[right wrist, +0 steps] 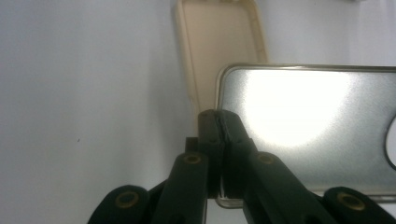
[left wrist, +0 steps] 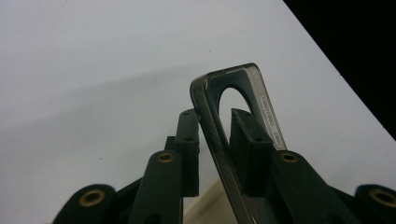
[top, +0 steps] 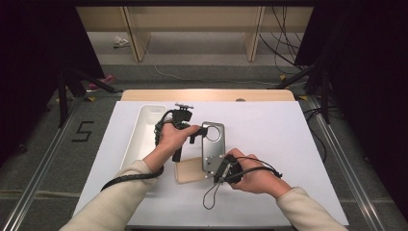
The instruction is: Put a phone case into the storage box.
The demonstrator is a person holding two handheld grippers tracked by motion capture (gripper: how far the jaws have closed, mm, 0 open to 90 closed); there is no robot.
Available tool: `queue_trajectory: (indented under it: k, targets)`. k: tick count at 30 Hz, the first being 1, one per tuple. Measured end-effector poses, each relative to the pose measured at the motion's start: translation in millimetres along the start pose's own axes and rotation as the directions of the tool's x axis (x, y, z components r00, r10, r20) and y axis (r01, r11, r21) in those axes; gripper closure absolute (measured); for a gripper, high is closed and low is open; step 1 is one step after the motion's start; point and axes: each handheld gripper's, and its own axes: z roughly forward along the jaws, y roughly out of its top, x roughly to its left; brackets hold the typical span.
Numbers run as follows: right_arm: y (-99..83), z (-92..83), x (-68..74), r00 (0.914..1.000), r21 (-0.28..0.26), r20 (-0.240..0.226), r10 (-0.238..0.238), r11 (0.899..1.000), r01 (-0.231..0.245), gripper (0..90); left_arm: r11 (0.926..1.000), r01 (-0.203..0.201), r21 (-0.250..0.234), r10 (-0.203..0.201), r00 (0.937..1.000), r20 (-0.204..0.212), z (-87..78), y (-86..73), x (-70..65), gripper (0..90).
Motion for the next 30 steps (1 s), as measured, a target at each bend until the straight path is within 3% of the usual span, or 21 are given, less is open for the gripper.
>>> queue_trajectory:
  k: [4, 10, 12, 13, 14, 15, 16, 17, 18, 19, 21, 23, 24, 26, 28, 29, 30]
  targets:
    - [1.2, 3.0, 1.9, 1.0, 0.012, 0.003, -0.008, 1.0, 0.008, 89.0, 0.9999, -0.005, -0.015, 0.005, 1.0, 0.005, -3.4, -0.4, -6.0, 75.6]
    - [1.2, 7.5, 2.6, 1.0, 0.023, 0.003, -0.005, 1.0, 0.004, 88.9, 0.9979, 0.013, -0.063, -0.01, 0.9988, 0.048, -7.4, -1.0, -17.5, 80.8]
    - [0.7, 8.4, 3.1, 1.0, 0.031, 0.001, 0.004, 1.0, -0.004, 88.5, 0.9966, -0.002, -0.082, 0.006, 0.9983, 0.058, -9.7, -1.2, -22.0, 81.7]
    - [-0.3, 9.1, 2.2, 0.9999, 0.024, 0.011, 0.007, 1.0, -0.007, 86.9, 0.9934, -0.043, -0.107, 0.048, 0.9978, 0.045, -12.3, -1.7, -26.5, 82.1]
    - [-0.3, 9.1, 2.2, 0.9999, 0.024, 0.011, 0.007, 1.0, -0.007, 86.9, 0.9934, -0.043, -0.107, 0.048, 0.9978, 0.045, -12.3, -1.7, -26.5, 82.1]
    - [-0.9, 9.3, 1.9, 0.9997, 0.023, 0.021, 0.012, 1.0, -0.013, 84.9, 0.9884, -0.093, -0.12, 0.095, 0.9954, 0.011, -13.9, -1.9, -28.2, 82.1]
    - [-2.4, 8.0, 1.1, 0.9983, 0.009, 0.052, 0.026, 1.0, -0.026, 76.1, 0.9814, -0.134, -0.138, 0.132, 0.991, -0.019, -15.4, -2.2, -29.3, 82.2]
    - [-3.3, 7.2, -0.4, 0.9966, -0.01, 0.078, 0.025, 1.0, -0.024, 71.8, 0.9767, -0.149, -0.154, 0.146, 0.9888, -0.032, -16.9, -2.5, -28.9, 82.2]
    - [-3.3, 7.2, -0.4, 0.9966, -0.01, 0.078, 0.025, 1.0, -0.024, 71.8, 0.9742, -0.148, -0.17, 0.144, 0.9889, -0.033, -18.7, -2.8, -27.4, 82.2]
    - [-5.4, 3.7, -2.2, 0.9921, -0.035, 0.112, 0.055, 0.998, -0.052, 63.5, 0.9697, -0.148, -0.195, 0.144, 0.989, -0.032, -20.9, -3.5, -25.0, 82.2]
    - [-6.4, 2.6, -3.3, 0.9897, -0.047, 0.128, 0.064, 0.997, -0.059, 61.1, 0.9619, -0.155, -0.225, 0.149, 0.9879, -0.041, -24.5, -4.8, -21.3, 82.2]
    - [-11.3, -0.3, -6.3, 0.9791, -0.093, 0.157, 0.13, 0.989, -0.116, 50.4, 0.9489, -0.164, -0.269, 0.155, 0.9864, -0.053, -31.9, -8.2, -14.3, 82.2]
    - [-11.3, -0.3, -6.3, 0.9791, -0.093, 0.157, 0.13, 0.989, -0.116, 50.4, 0.9489, -0.164, -0.269, 0.155, 0.9864, -0.053, -31.9, -8.2, -14.3, 82.2]
    - [-15.6, -3.0, -8.2, 0.9736, -0.117, 0.161, 0.162, 0.983, -0.144, 49.1, 0.9421, -0.166, -0.292, 0.156, 0.9861, -0.058, -36.9, -10.5, -9.6, 82.1]
    - [-20.9, -6.3, -9.9, 0.9614, -0.149, 0.158, 0.225, 0.968, -0.202, 43.6, 0.938, -0.166, -0.304, 0.155, 0.9861, -0.06, -41.9, -12.7, -5.0, 82.1]
    - [-22.8, -7.5, -10.9, 0.9572, -0.159, 0.16, 0.241, 0.963, -0.216, 41.7, 0.9327, -0.16, -0.323, 0.151, 0.9871, -0.052, -46.9, -14.9, -1.2, 82.1]
    - [-22.8, -7.5, -10.9, 0.9572, -0.159, 0.16, 0.241, 0.963, -0.216, 41.7, 0.9327, -0.16, -0.323, 0.151, 0.9871, -0.052, -46.9, -14.9, -1.2, 82.1]
